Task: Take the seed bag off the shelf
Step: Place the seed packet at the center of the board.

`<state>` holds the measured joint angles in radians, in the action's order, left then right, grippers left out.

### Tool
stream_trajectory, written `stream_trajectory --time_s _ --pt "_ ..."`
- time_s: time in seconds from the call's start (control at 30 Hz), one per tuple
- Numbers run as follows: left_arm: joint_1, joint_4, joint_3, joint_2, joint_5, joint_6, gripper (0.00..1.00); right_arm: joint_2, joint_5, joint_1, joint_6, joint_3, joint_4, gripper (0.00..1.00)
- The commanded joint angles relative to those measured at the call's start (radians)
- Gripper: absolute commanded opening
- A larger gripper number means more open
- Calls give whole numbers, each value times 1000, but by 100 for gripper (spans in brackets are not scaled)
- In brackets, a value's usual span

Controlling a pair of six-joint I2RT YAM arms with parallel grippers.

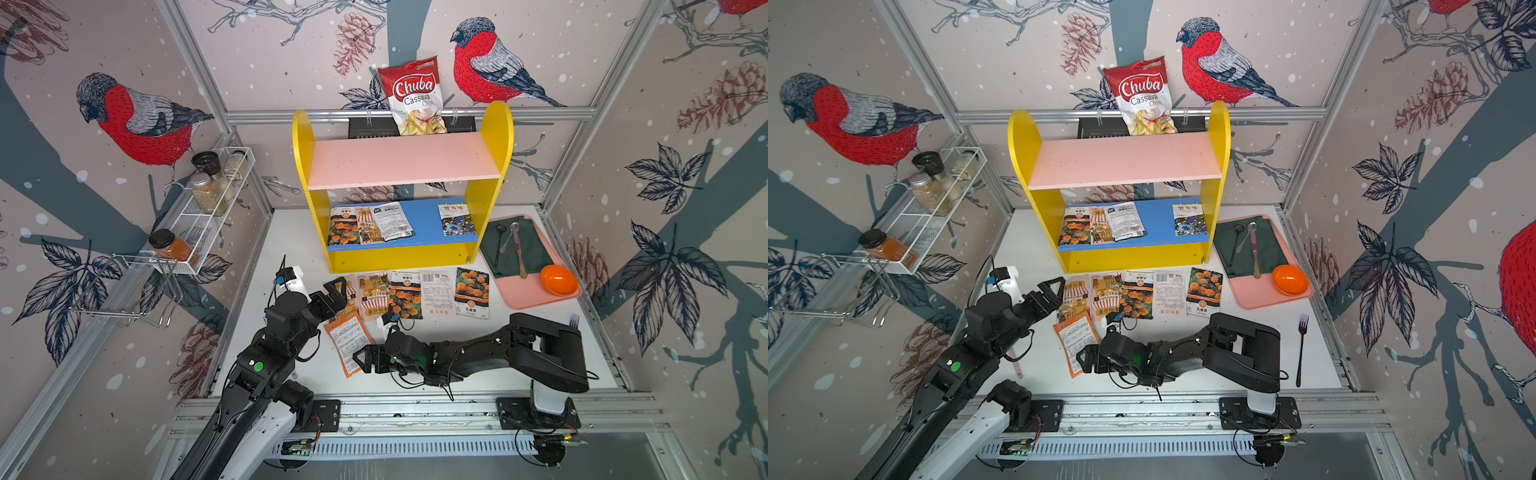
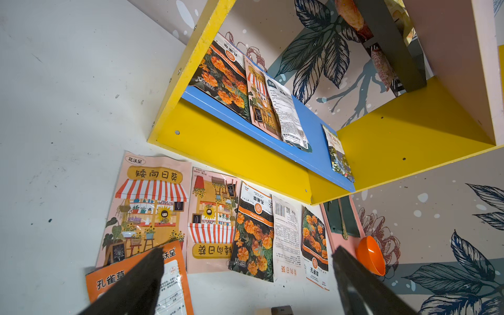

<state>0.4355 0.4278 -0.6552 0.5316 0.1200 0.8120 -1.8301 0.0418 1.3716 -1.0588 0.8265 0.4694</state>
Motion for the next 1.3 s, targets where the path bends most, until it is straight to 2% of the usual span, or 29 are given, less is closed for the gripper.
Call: stream_trajectory --time_s 0.0,0.33,0.47,0.63,0.97,1.27 --pt "-4 -35 -11 1 -4 -16 96 -22 -19 10 80 50 -120 92" --pt "-4 -29 -20 -1 0 -22 96 -79 -62 24 155 166 -244 92" --pt "-4 -31 -18 -1 0 -22 96 -112 -53 39 220 246 -377 92" --pt "-4 -34 -12 -1 -1 -22 96 -109 9 50 241 258 -435 92" --pt "-4 -51 -4 8 -8 -21 96 -156 179 89 342 404 -686 93" --pt "-4 -52 -7 8 -3 -25 96 -60 194 84 378 355 -653 92"
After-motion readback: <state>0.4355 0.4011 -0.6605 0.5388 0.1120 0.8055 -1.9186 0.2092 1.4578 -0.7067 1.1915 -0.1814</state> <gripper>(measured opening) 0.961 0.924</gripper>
